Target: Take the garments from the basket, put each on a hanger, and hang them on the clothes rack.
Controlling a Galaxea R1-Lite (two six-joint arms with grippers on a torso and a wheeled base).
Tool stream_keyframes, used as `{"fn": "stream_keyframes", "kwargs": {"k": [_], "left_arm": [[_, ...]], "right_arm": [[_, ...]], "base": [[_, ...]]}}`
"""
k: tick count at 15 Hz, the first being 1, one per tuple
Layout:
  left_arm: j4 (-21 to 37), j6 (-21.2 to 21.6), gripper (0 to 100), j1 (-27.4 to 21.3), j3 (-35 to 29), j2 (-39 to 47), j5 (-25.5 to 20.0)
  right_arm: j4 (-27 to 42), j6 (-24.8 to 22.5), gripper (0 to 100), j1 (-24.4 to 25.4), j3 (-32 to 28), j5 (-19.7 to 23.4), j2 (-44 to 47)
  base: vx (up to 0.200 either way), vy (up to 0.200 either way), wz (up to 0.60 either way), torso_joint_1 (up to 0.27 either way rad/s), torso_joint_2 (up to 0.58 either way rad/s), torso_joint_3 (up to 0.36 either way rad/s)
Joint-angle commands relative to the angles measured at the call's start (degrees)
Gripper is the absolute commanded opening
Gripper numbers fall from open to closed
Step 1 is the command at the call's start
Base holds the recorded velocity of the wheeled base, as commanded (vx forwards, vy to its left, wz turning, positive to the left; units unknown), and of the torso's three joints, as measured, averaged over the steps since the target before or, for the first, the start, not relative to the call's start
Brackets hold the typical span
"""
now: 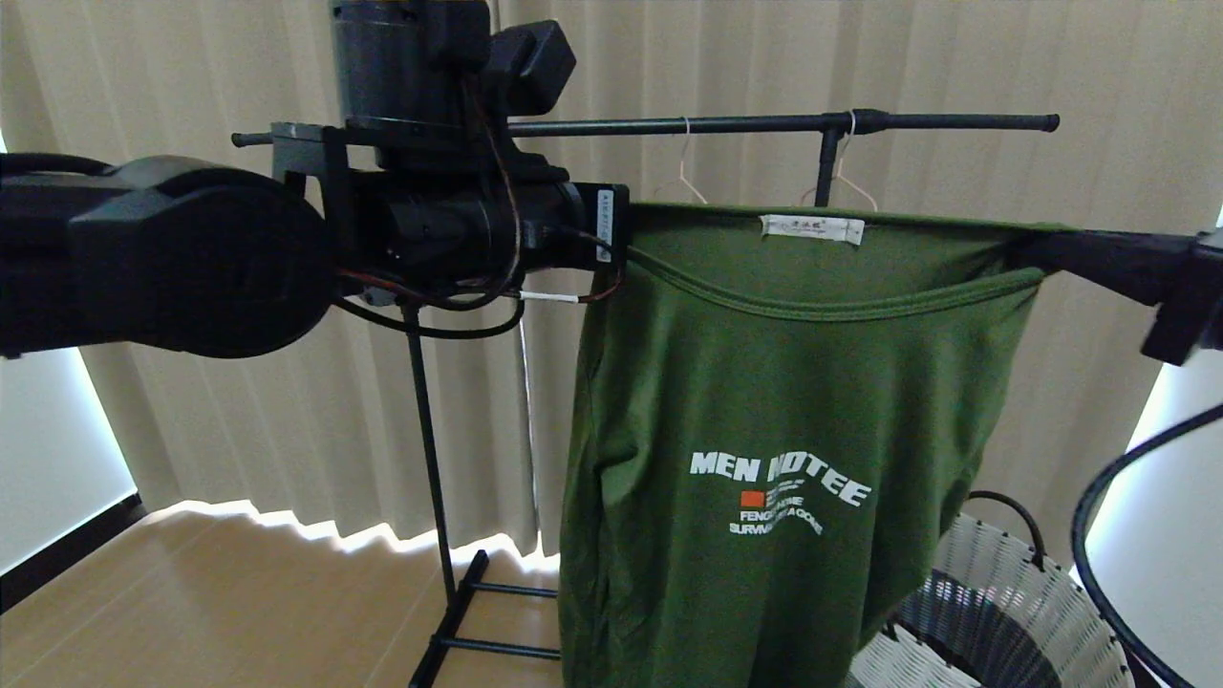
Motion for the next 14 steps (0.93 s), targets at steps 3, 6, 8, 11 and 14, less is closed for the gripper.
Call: {"fn": "stream_keyframes", "kwargs": {"k": [3,6,8,11,14], "left_arm": [[0.3,0.0,0,-0.1,-4.1,4.4,-0.1],[0.4,-0.3,0,-0.1,-3.3,4.0,-0.1],[1.1,-0.5,0,-0.4,-0.5,1.5,-0.1],[2.0,-0.6,0,-1.4,7.9,-6.8,-0.5],[1.9,-0.5,0,-1.8,17.8,-17.7,-2.2]], "right_arm": [[2.8,0.0,0,1.7,2.0,3.8,-7.8],[2.3,-0.2,0,1.7,1.8,3.4,-5.6],[-0.9,-0.1,0,0.6,1.8,2.3,-2.1],[-7.9,-0.1,0,-0.1,1.5,1.5,4.9],[-15.9,-0.1,0,-0.1,0.9,1.5,12.3]], "base": [[0.000,0.000,0.00,0.000,0.00,0.000],[0.000,0.000,0.00,0.000,0.00,0.000],[0.000,0.000,0.00,0.000,0.00,0.000],[0.000,0.000,0.00,0.000,0.00,0.000],[0.000,0.000,0.00,0.000,0.00,0.000]]}}
